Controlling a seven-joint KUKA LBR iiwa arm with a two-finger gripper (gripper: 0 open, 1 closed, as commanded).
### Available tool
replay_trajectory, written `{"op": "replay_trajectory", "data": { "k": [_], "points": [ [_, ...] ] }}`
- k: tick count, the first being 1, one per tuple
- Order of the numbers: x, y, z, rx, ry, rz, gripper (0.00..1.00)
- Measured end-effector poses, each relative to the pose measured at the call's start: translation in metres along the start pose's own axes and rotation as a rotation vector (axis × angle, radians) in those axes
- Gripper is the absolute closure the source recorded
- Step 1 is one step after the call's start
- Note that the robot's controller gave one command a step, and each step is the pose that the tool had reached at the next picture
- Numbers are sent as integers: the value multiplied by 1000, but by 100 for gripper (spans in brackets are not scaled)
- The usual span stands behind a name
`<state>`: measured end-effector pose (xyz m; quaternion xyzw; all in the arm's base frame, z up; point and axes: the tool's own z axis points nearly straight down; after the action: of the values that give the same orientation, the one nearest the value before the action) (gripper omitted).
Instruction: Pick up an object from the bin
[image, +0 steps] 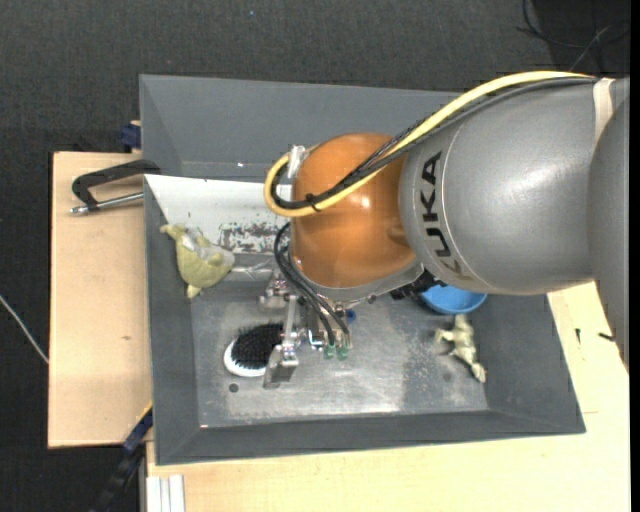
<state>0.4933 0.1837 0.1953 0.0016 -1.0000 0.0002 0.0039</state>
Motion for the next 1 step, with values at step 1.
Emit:
{"op": "replay_trajectory", "data": {
  "k": [1],
  "points": [
    [-45,-19,109,1,-2,99,0]
  ]
}}
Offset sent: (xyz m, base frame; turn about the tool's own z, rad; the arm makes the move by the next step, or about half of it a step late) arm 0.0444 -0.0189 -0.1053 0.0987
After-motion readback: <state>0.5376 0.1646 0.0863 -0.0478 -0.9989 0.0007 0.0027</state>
